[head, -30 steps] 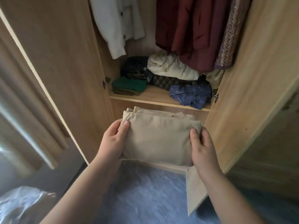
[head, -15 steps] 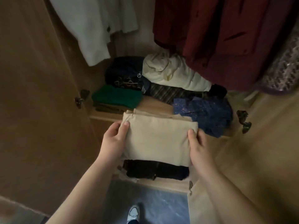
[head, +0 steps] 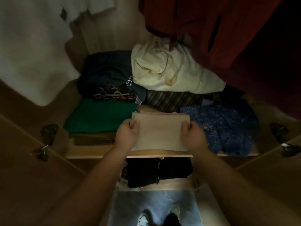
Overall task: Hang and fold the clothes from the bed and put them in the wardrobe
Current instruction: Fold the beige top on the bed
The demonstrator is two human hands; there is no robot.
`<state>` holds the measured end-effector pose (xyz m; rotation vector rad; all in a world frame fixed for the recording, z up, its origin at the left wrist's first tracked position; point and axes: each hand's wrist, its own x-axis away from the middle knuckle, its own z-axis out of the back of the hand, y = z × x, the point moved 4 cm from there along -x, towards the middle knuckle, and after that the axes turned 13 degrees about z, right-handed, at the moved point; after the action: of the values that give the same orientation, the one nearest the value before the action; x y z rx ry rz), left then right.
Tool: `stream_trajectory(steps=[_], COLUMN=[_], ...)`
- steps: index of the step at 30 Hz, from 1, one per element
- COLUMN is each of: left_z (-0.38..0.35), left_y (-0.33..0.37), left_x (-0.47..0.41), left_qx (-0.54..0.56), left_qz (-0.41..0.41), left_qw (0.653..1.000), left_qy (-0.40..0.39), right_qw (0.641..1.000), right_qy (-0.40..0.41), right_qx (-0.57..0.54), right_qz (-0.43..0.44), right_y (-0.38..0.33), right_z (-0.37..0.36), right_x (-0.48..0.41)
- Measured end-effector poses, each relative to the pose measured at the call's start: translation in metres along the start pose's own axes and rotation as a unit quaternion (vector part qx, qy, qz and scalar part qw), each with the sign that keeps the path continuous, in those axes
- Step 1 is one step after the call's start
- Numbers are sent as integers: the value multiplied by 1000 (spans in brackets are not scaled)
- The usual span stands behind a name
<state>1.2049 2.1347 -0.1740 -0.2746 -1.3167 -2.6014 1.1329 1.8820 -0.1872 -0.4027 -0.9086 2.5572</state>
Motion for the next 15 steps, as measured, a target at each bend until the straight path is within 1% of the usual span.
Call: stream_trajectory(steps=[3,5,6,7,8,9,10,11,12,13,15], left_z=[-16,-14,-9,-3,3,5,5,-2,-11,-24,-48], left_y=[-7,-7,-3,3,10,18,26,32,37,36,25], left_x=[-11,-3,3,11,20,26,29,29,27,23,13], left_qx=[-47,-94,-121,-150,-176,-195,-208,-226,-252,-280,-346], left_qz=[31,12,-15,-61,-122,-184,-238,-276,-295,-297,-276], left_qw=[997,993,991,986,977,963,948,934,922,913,894], left_qy=[-59,-64,-50,-22,11,36,43,30,4,-27,-68], right_qw=[997,998,999,996,985,968,950,936,925,920,921], right_qy=[-37,-33,-7,32,72,94,88,62,26,-9,-76], right_qx=[63,59,52,58,80,109,135,155,171,191,237], right_qz=[-18,-21,4,59,134,207,266,311,338,342,299], right_y=[6,1,-5,-12,-22,-34,-43,-49,-49,-46,-33], right_z=[-11,-6,1,8,15,17,14,6,-5,-17,-38], right_x=[-15,-16,-14,-10,-4,3,10,14,15,15,16])
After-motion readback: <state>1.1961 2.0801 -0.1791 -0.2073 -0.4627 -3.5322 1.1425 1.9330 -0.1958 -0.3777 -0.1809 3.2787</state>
